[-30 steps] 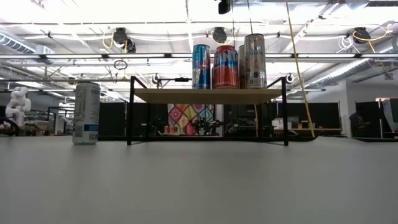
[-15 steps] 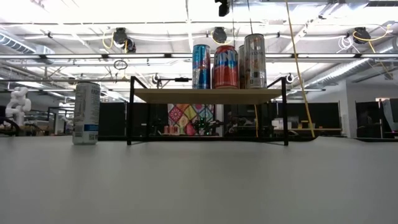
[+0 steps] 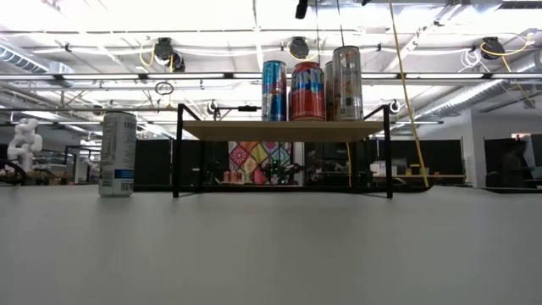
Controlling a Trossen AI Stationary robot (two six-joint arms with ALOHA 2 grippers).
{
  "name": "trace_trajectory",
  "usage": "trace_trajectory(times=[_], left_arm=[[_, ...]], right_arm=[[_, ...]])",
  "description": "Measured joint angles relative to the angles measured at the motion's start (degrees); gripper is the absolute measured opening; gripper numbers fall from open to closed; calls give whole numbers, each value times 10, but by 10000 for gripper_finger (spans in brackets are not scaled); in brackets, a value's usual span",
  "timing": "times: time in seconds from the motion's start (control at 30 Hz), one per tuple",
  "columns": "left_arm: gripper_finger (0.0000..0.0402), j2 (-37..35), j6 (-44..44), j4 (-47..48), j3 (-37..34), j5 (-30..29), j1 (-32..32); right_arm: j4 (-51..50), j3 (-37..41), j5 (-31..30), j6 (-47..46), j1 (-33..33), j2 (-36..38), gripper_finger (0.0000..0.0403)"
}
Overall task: Place canned beverage on shelf
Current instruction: Put the top right white soda can on the shelf
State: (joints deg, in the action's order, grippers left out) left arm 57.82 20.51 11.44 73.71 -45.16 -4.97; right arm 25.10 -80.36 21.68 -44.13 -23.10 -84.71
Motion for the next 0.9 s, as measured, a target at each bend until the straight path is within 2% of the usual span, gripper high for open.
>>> trace_trajectory(times=[0.13,0.33,0.5,0.9], left_arm=[[325,4,35,0,0,70,33],[325,28,107,-12,0,283,115],[325,58,120,-58,0,368,167],[325,140,139,-211,0,663,295]], right_arm=[[4,0,43,35,-4,0,190],[-1,0,109,98,-5,0,191],[-17,0,147,126,-5,0,193],[-28,0,148,119,-4,1,194]])
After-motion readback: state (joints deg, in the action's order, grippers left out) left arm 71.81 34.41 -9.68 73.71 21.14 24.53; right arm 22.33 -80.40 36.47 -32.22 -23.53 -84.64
